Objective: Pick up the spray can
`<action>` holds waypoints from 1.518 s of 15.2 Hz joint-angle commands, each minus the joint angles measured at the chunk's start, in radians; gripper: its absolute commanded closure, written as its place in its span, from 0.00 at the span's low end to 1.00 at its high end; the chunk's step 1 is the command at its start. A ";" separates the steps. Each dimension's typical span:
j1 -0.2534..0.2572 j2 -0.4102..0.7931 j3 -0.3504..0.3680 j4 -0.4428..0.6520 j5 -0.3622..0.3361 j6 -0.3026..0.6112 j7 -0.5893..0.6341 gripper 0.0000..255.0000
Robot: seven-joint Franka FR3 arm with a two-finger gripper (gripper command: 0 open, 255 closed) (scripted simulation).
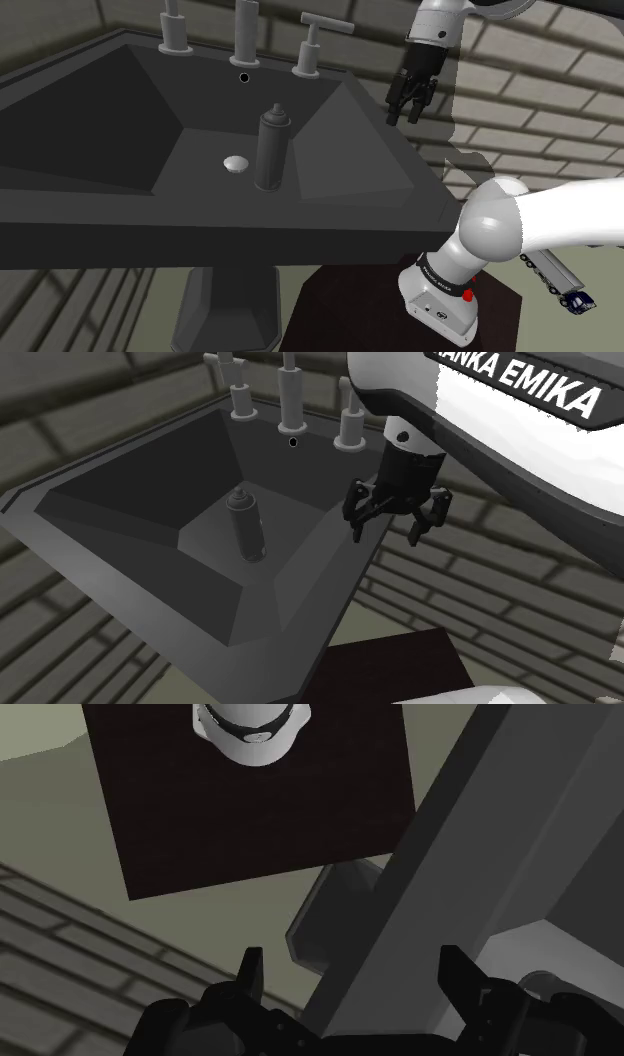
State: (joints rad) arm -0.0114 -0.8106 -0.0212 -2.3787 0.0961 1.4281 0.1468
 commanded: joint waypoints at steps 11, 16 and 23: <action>0.007 0.199 0.234 0.165 0.155 0.086 0.364 0.00; -0.003 0.344 0.340 0.298 0.179 0.129 0.546 0.00; -0.017 0.598 0.479 0.543 0.132 0.168 0.818 0.00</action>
State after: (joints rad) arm -0.0305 -0.2576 0.4305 -1.8762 0.2381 1.5872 0.9108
